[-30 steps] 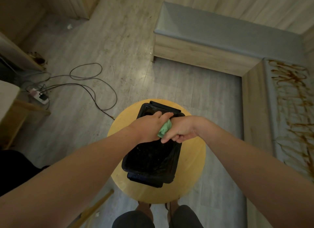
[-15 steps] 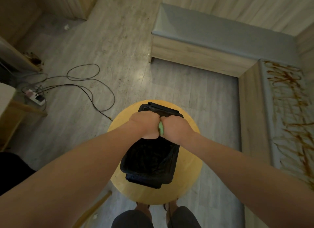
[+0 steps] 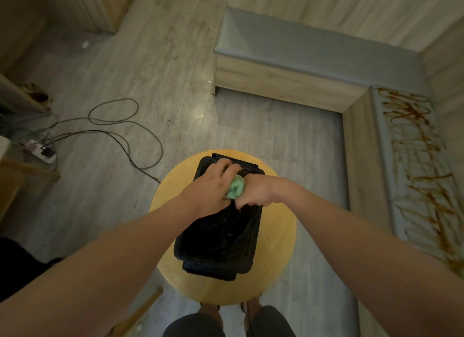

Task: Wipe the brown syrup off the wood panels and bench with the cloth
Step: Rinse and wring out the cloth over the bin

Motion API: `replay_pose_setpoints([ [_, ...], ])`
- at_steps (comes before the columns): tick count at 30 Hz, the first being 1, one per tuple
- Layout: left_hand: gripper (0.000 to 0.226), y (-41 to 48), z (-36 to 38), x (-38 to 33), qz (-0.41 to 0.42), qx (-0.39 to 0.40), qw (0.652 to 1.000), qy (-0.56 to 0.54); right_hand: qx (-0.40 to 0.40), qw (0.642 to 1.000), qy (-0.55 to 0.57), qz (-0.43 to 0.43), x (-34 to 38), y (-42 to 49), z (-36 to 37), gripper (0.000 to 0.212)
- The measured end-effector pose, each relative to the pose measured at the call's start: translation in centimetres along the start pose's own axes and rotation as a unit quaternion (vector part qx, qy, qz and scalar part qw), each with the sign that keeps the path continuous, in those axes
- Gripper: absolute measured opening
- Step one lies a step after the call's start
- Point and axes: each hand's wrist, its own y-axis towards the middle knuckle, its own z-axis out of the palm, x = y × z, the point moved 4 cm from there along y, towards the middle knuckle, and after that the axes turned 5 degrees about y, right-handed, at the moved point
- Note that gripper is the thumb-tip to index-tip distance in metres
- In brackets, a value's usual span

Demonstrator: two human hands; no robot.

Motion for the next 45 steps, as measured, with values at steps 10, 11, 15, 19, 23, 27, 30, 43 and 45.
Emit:
replay_pose_setpoints([
  [10,0.099,-0.8,-0.6,-1.5,0.114,-0.074,0.989,0.055,0.213,0.958,0.178,0.070,1.3,-2.2,0.0,0.037],
  [11,0.098,-0.6,-0.7,-1.3,0.096,-0.081,0.989,0.079,0.219,0.955,0.189,0.059,1.4,-2.3,0.0,0.029],
  [15,0.076,0.3,-1.9,-1.1,0.024,-0.010,0.965,0.261,0.189,0.948,0.254,0.019,1.6,-2.7,0.3,0.026],
  [19,0.024,2.1,-3.8,-2.0,-0.011,0.049,0.948,0.315,0.002,0.995,0.098,0.016,1.7,-1.7,-0.1,0.033],
  [23,0.006,3.6,-4.1,-1.9,-0.042,0.112,0.958,0.260,-0.183,0.970,-0.147,-0.058,2.5,-1.0,-0.5,0.032],
  [27,0.012,4.6,-3.3,-1.8,-0.060,0.194,0.960,0.191,-0.268,0.935,-0.221,-0.065,1.8,-1.0,-0.3,0.034],
  [30,0.015,4.6,-2.3,-1.7,-0.058,0.272,0.944,0.176,-0.302,0.917,-0.247,-0.078,1.6,-1.2,0.4,0.022],
  [43,0.090,1.3,-2.1,-1.8,-0.035,0.107,0.990,0.081,-0.075,0.997,0.016,-0.032,1.6,-2.0,0.1,0.022],
  [45,0.073,1.2,-2.6,-1.9,-0.047,0.125,0.981,0.144,-0.066,0.996,0.061,0.008,1.3,-1.9,0.3,0.024],
])
